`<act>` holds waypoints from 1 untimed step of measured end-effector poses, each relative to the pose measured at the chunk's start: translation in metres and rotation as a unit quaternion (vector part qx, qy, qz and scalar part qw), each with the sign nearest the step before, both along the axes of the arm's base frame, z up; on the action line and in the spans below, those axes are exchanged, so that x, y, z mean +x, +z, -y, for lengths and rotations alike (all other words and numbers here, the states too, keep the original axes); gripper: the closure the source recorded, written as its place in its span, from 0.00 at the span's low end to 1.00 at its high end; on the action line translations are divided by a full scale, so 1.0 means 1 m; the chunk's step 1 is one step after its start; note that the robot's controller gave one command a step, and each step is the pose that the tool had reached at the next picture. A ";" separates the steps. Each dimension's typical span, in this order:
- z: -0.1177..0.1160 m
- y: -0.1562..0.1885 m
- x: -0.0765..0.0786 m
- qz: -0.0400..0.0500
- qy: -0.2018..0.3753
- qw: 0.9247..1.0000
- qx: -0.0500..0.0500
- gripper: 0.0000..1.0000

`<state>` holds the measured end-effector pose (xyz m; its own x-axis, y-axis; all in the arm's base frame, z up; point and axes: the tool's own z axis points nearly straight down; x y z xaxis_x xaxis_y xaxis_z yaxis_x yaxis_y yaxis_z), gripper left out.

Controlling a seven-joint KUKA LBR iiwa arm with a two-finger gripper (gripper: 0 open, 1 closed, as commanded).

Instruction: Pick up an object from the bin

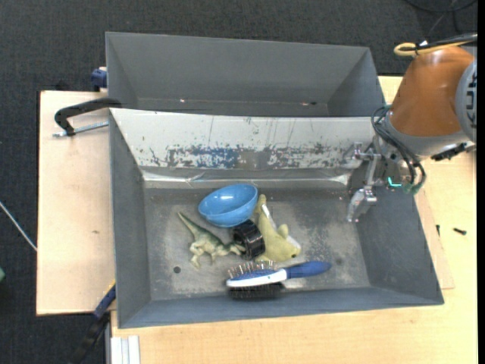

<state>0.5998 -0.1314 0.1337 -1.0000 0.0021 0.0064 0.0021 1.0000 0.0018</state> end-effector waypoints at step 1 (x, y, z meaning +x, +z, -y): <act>-0.077 -0.061 -0.009 0.007 0.220 0.975 -0.001 0.00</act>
Offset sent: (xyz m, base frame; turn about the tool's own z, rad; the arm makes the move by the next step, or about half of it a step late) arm -0.0112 0.0758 -0.0637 -0.4438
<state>0.5913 -0.0546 0.0726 -0.9040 -0.4275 -0.0065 -0.4275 0.9040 -0.0030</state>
